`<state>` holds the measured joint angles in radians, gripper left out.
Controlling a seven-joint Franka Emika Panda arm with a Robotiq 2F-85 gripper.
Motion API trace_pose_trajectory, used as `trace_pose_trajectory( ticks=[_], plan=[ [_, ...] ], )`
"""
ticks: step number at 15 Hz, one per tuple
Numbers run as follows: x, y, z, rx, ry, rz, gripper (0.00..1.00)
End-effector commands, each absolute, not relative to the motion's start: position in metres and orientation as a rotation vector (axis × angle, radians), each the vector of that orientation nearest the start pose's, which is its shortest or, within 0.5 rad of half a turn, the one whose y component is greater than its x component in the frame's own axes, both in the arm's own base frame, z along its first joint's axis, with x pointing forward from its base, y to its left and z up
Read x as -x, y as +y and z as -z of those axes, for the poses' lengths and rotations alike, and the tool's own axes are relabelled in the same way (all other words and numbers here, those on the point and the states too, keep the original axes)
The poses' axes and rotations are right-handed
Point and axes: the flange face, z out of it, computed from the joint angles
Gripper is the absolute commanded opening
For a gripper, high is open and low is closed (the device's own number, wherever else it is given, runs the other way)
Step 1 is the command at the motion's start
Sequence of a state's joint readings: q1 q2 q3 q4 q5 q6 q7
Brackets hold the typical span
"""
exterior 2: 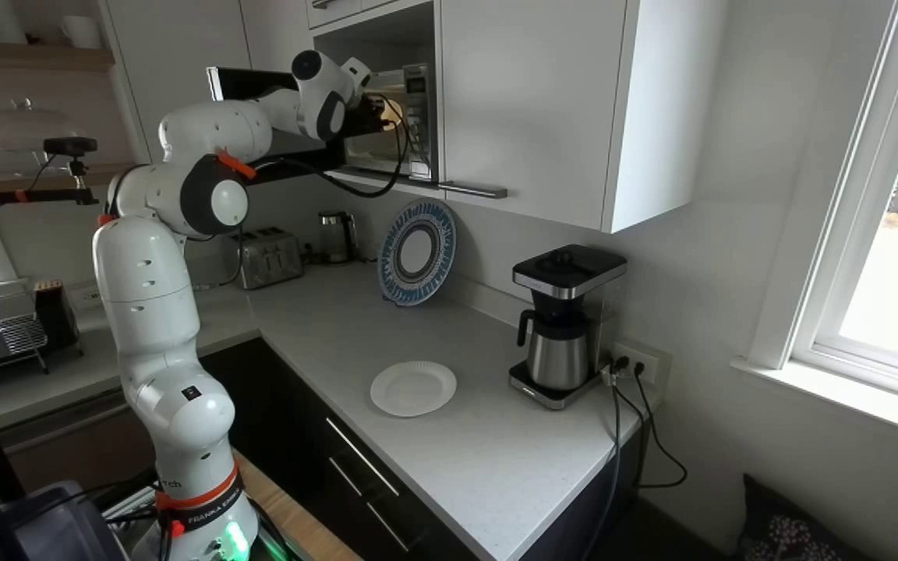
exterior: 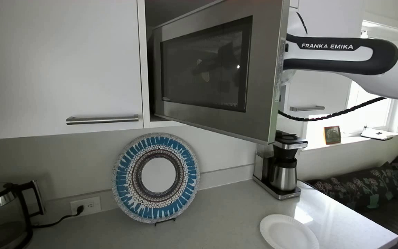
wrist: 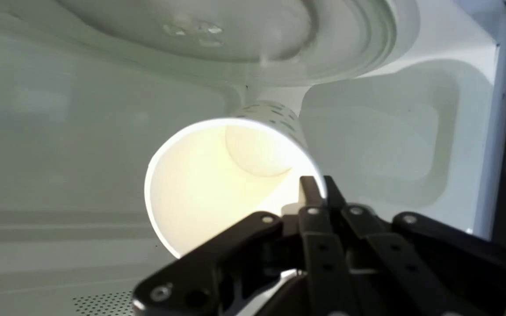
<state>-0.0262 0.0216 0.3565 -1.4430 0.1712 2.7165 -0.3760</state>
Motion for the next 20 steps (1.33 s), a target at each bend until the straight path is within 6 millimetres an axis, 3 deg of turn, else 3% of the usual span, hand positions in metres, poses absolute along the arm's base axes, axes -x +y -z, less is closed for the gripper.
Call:
trace_pose_trajectory(
  ticks=[1,5,12,20],
  plan=[
    [-0.56,0.179,-0.815,2.483,-0.903,1.758,0.01],
    [-0.56,0.184,-0.814,2.605,-1.091,1.697,0.01],
    [-0.555,0.197,-0.826,2.631,-1.389,1.634,0.01],
    [-0.569,0.203,-0.827,2.646,-1.51,1.62,0.01]
  ],
)
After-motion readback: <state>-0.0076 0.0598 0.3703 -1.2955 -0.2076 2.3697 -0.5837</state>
